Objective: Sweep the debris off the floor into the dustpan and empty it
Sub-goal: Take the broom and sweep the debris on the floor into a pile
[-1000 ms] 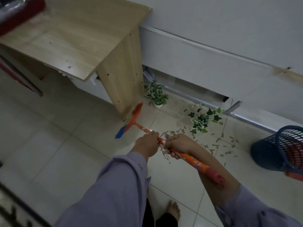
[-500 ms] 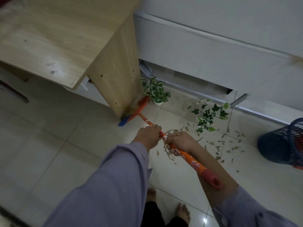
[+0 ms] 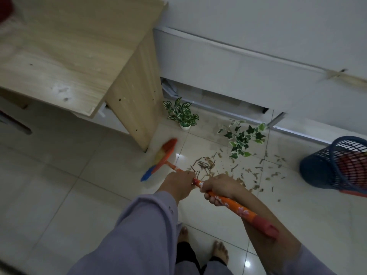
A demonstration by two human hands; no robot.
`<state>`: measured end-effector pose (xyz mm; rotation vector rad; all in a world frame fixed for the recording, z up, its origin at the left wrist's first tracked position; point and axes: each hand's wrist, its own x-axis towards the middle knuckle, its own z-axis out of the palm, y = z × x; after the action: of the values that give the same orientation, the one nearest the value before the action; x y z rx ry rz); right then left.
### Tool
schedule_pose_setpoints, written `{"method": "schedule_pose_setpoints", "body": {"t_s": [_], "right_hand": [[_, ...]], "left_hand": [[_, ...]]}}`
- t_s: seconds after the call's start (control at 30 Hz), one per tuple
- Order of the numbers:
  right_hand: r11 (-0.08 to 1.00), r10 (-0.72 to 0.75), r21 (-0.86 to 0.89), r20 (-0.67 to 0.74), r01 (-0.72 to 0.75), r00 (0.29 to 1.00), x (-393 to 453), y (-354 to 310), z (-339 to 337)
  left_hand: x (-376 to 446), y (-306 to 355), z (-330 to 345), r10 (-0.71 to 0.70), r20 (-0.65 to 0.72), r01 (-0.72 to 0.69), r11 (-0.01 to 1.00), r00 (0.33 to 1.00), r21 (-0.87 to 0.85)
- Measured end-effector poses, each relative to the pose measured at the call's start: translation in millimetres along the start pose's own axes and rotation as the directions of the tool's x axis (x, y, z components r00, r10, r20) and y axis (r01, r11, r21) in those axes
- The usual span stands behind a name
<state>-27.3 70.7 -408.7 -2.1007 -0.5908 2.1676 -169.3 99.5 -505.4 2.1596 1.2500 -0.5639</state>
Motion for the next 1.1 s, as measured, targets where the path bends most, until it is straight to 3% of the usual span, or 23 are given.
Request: {"method": "schedule_pose_setpoints", "body": {"t_s": [0.27,0.4,0.63,0.77,0.93,1.1], "right_hand": [[0.997,-0.073,0.000,-0.036,0.073,0.997,-13,13,5],[0.999,-0.036,0.028,-0.028,0.037,0.999,-2,36,1],[0.999,0.041,-0.002,-0.071,-0.041,0.997,-32,132,-57],[0.990,0.023,-0.135,-0.122,-0.040,0.992,-66,182,-96],[0.955,-0.126,-0.286,-0.147,0.080,0.981,-107,229,-132],[0.965,-0.197,-0.200,-0.128,0.169,0.972,-112,240,-144]], "left_hand": [[-12,10,-9,-0.009,-0.042,0.012,0.998,0.999,0.066],[-4,21,15,-0.040,-0.003,0.040,0.996,0.999,0.075],[-14,123,73,0.045,0.113,-0.036,0.997,0.993,-0.075],[-29,194,98,0.114,0.101,-0.098,0.983,0.988,-0.158],[-44,250,101,0.210,0.010,-0.209,0.973,0.978,-0.096],[-49,260,91,0.173,-0.033,-0.174,0.984,0.984,-0.025]]}}
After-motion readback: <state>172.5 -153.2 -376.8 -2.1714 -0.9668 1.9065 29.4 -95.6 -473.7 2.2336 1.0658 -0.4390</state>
